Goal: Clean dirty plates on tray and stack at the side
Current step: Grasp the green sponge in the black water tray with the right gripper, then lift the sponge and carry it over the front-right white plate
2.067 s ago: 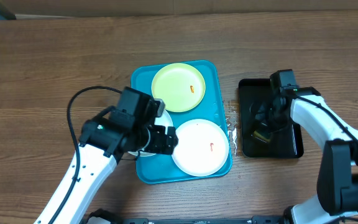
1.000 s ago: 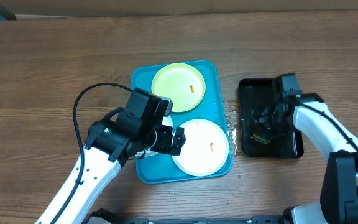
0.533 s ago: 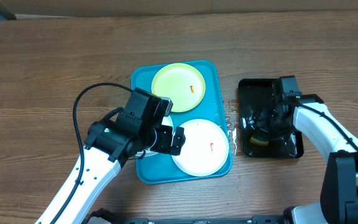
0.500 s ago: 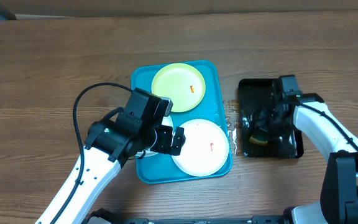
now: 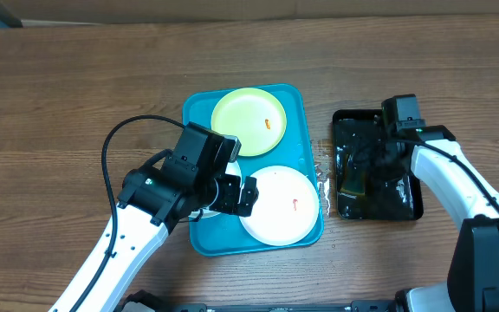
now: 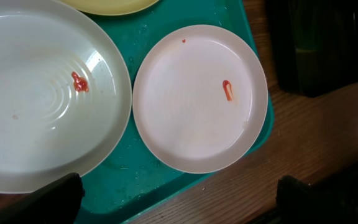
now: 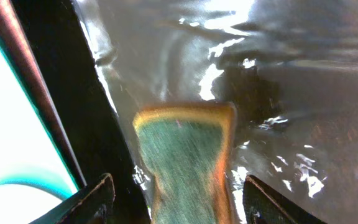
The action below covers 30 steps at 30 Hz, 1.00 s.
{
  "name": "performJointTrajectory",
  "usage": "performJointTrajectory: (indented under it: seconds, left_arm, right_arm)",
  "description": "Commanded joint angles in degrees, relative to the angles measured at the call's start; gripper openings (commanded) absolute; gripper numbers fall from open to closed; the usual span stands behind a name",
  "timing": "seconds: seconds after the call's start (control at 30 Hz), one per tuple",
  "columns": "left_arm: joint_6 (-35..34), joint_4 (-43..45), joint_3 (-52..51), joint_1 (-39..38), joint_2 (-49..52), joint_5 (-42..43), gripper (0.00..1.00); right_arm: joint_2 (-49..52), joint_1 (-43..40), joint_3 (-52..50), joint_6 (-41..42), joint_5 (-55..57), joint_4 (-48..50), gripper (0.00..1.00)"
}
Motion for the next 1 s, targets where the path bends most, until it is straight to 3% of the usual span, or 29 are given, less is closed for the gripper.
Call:
performJointTrajectory:
  seconds: [0.0, 0.07, 0.17, 0.2, 0.23, 0.27, 0.63, 0.67, 0.73, 0.77, 0.97]
  left_arm:
    - [-0.11, 0.28, 1.36, -0.24, -0.98, -0.68, 1.0]
    - [-0.11, 0.26, 1.36, -0.24, -0.98, -0.66, 1.0]
    - [-0.13, 0.24, 1.36, -0.24, -0.98, -0.66, 1.0]
    - [-0.13, 0.24, 1.36, -0.24, -0.98, -0.66, 1.0]
    - [-0.13, 0.24, 1.36, -0.24, -0.98, -0.63, 1.0]
    - [-0.13, 0.24, 1.36, -0.24, -0.98, -0.66, 1.0]
    - [-0.11, 0.26, 1.36, -0.24, -0.98, -0.66, 1.0]
    - [-0.11, 0.26, 1.36, -0.24, -0.98, -0.66, 1.0]
    - [-0.11, 0.24, 1.36, -0.24, -0.98, -0.66, 1.0]
    - [-0.11, 0.24, 1.36, -0.24, -0.98, -0.66, 1.0]
    - [-0.11, 0.26, 1.36, -0.24, -0.96, -0.68, 1.0]
  right_arm:
    - [2.38, 0.9, -1.14, 0.83, 0.74, 3.69, 0.61]
    - [4.15, 1.33, -2.32, 0.87, 0.76, 5.4, 0.52]
    - [6.51, 1.49, -2.91, 0.85, 0.74, 5.9, 0.47]
    - [7.43, 1.49, -2.91, 0.81, 0.79, 5.68, 0.35]
    - [7.87, 1.49, -2.91, 0.83, 0.76, 5.53, 0.14]
    - [7.91, 1.42, -2.89, 0.83, 0.76, 5.22, 0.04]
    - [-0.59, 0.81, 5.14, -1.18, 0.79, -5.25, 0.05]
    - [-1.53, 0.81, 5.51, -1.16, 0.79, -5.81, 0.14]
    - [-2.49, 0.81, 5.55, -1.14, 0.81, -6.69, 0.52]
    - [-2.51, 0.81, 5.55, -1.01, 0.76, -7.67, 0.56]
    - [-1.53, 1.99, 2.4, 0.87, 0.72, -10.54, 0.56]
